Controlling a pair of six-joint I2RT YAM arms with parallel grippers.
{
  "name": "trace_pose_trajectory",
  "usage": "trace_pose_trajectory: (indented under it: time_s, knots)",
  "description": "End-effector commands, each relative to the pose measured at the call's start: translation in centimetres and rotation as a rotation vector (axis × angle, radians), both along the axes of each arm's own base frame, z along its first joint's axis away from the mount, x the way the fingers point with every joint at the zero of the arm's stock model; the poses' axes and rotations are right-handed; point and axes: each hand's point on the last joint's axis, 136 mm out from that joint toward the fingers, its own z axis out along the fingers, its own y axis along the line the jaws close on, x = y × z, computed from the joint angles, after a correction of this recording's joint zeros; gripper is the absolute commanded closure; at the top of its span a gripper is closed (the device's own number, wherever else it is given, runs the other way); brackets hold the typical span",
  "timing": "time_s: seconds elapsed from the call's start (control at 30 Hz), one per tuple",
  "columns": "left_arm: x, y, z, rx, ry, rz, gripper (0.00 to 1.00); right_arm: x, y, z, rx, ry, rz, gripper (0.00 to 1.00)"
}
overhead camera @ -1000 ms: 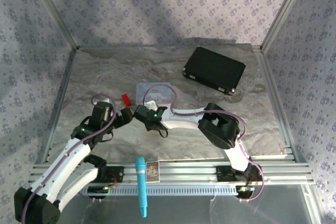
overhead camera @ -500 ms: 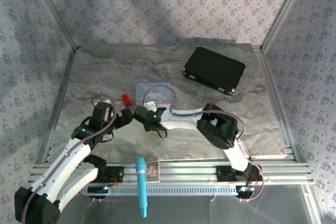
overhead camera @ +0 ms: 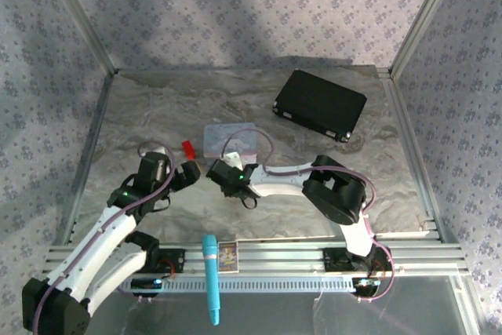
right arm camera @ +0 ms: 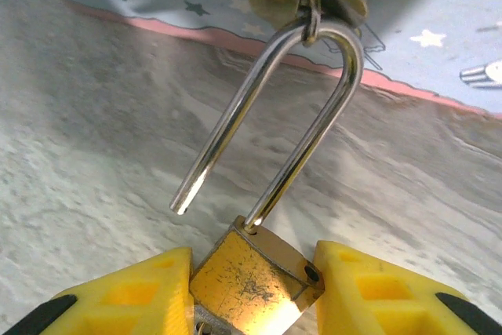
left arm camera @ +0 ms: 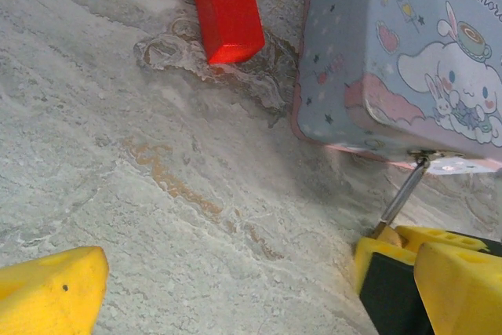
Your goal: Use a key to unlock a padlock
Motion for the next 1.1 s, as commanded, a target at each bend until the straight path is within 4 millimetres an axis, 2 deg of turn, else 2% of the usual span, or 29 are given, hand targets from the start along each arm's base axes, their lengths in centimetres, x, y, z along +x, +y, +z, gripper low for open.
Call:
trace_pose_trajectory:
  time_s: [0.0,0.03,0.13,0.2,0.37,0.5,0.63,0.73,1.07]
  knots:
    - [0.5,-0.8,1.5,0.011,-0.052,-0.061,0.02,-1.1,-3.7,-1.4,-0.069,0.051,-0.024,0.61]
    - [0.5,-1.2,2.1,0.03,-0.075,-0.096,0.05,-1.2,-3.9,-1.3,-0.061,0.053,-0.021,0.61]
    - [0.6,-2.3,3.9,0.118,-0.153,-0.177,0.05,-1.6,-4.8,-1.2,-0.045,0.055,-0.006,0.62]
    - [0.8,-3.1,4.7,0.195,-0.2,-0.232,0.0,-1.9,-5.0,-1.1,-0.01,0.057,0.024,0.62]
    - [1.6,-6.0,4.9,0.481,-0.241,-0.434,0.0,-2.2,-6.8,-1.6,0.034,0.076,0.034,0.62]
    - [2.9,-8.9,5.0,0.732,-0.269,-0.571,0.0,-2.1,-6.5,-1.8,0.112,0.06,0.068,0.62]
    - [4.9,-11.8,3.9,0.81,-0.305,-0.667,0.01,-1.6,-5.9,-1.9,0.194,0.042,0.063,0.62]
    - [5.6,-13.1,3.0,0.833,-0.326,-0.738,0.05,-0.9,-6.5,-2.1,0.229,0.032,-0.018,0.62]
    - [5.8,-13.4,-1.8,0.847,-0.233,-0.814,0.22,0.6,-5.0,-1.0,0.331,-0.024,-0.049,0.62]
